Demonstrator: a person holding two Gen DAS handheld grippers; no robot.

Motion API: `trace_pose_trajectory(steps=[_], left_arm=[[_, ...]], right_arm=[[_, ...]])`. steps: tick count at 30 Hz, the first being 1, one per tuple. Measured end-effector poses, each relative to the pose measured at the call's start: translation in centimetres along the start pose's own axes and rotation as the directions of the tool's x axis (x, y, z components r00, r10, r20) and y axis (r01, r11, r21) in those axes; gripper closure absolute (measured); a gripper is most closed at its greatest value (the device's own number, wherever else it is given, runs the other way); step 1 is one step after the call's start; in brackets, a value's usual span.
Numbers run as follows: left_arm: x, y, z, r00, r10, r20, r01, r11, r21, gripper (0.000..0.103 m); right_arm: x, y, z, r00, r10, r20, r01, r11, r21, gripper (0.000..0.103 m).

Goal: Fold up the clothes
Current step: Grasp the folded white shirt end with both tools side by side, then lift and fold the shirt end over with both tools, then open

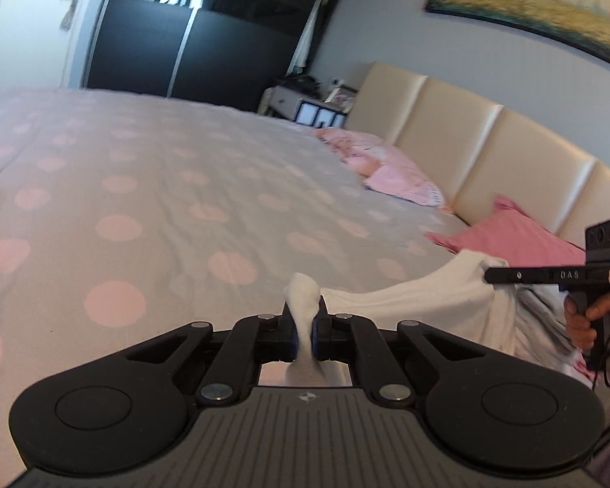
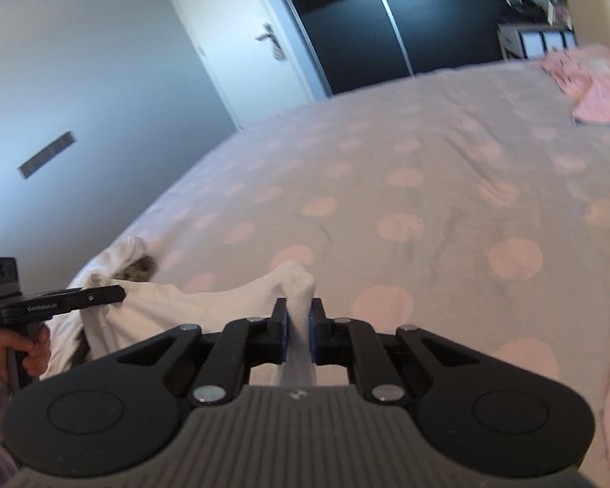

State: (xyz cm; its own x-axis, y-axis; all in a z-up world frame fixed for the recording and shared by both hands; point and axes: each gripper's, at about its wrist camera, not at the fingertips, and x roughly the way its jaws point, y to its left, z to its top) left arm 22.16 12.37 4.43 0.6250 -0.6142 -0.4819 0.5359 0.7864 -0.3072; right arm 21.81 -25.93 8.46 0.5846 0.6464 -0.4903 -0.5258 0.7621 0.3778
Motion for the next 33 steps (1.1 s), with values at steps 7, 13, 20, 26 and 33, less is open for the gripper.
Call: trace_pose_trajectory(steps=[7,13,20,26,33], left_arm=[[-6.7,-5.5,-3.8,0.997,-0.042,-0.062,0.052,0.984,0.171,0.099],[-9.0,-9.0,-9.1,0.983,-0.036,-0.181,0.086,0.956,0.281,0.099],[-9.1,-11.0,-15.1,0.958,0.021,-0.286,0.084,0.933,0.349,0.099],[-7.7,-11.8,-18.9,0.924,0.089,-0.371,0.086,0.899,0.43,0.097],[-8.6,-12.7,-19.5,0.915,0.107,-0.388,0.087,0.889,0.449,0.086]], right_arm=[[-9.6,5.9,-4.8,0.997,0.078,0.017,-0.073,0.979,-0.189,0.092],[-12.9,8.1,-11.7,0.996,0.063,-0.065,-0.08,0.952,-0.295,0.092],[-13.3,9.1,-19.5,0.983,-0.002,-0.182,-0.062,0.936,-0.347,0.091],[-12.4,9.1,-23.5,0.962,-0.05,-0.27,-0.056,0.927,-0.371,0.09],[-12.6,9.9,-24.6,0.947,-0.074,-0.311,-0.058,0.916,-0.396,0.072]])
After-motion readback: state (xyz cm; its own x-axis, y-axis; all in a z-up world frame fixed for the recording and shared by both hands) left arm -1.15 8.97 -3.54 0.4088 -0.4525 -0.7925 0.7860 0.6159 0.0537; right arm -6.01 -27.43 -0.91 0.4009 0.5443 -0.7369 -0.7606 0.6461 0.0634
